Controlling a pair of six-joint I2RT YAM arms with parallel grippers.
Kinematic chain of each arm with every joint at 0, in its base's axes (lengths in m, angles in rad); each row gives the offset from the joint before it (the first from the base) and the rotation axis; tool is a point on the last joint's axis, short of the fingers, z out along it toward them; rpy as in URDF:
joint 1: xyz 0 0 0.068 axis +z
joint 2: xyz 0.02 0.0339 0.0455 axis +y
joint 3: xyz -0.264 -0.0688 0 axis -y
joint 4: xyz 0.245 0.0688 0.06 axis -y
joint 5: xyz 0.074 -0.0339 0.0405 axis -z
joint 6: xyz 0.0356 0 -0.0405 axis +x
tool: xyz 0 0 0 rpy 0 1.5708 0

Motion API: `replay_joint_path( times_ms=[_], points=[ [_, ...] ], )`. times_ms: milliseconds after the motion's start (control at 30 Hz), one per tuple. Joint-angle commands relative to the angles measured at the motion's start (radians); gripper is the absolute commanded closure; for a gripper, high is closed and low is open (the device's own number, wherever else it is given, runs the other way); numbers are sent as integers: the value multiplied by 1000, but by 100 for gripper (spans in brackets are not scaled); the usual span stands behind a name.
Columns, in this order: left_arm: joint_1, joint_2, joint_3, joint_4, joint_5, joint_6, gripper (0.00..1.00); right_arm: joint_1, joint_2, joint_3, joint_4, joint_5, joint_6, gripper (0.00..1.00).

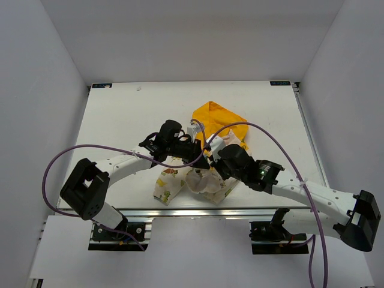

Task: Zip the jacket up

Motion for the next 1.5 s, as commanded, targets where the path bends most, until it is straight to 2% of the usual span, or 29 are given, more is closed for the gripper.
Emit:
replay_joint_path(
  times_ms=[0,33,67,200,367,600,867,1067,1167,1367,1400,1467],
  points=[
    [-14,-42,27,-16,30,33,100,-13,19,46,-4,-55,9,87],
    [-13,-45,27,-17,29,33,100,-14,25,49,-2,-55,9,90],
    [-13,-45,27,-19,32,34,100,-19,27,49,4,-52,14,100],
    [-17,-50,27,-17,32,40,100,-28,34,49,27,-37,16,100],
    [-19,-47,26,-34,32,42,100,-31,25,43,73,150,72,100],
    [-20,-39,24,-78,18,46,100,-34,-24,13,186,289,71,100],
    [-19,-39,32,-121,13,56,100,-66,-49,-7,290,334,45,100],
    [-19,-68,7,-213,20,45,100,-206,43,45,346,253,52,100],
    [-19,-73,-34,-264,27,28,100,-232,83,75,392,207,40,100],
    [-20,-77,-25,-341,-94,45,100,-232,64,69,236,-15,42,100],
    [-20,-77,-14,-342,-114,52,95,-232,51,59,220,-50,54,100],
    [-20,-80,35,-353,-181,75,76,-232,10,40,186,-100,69,100]
  ],
)
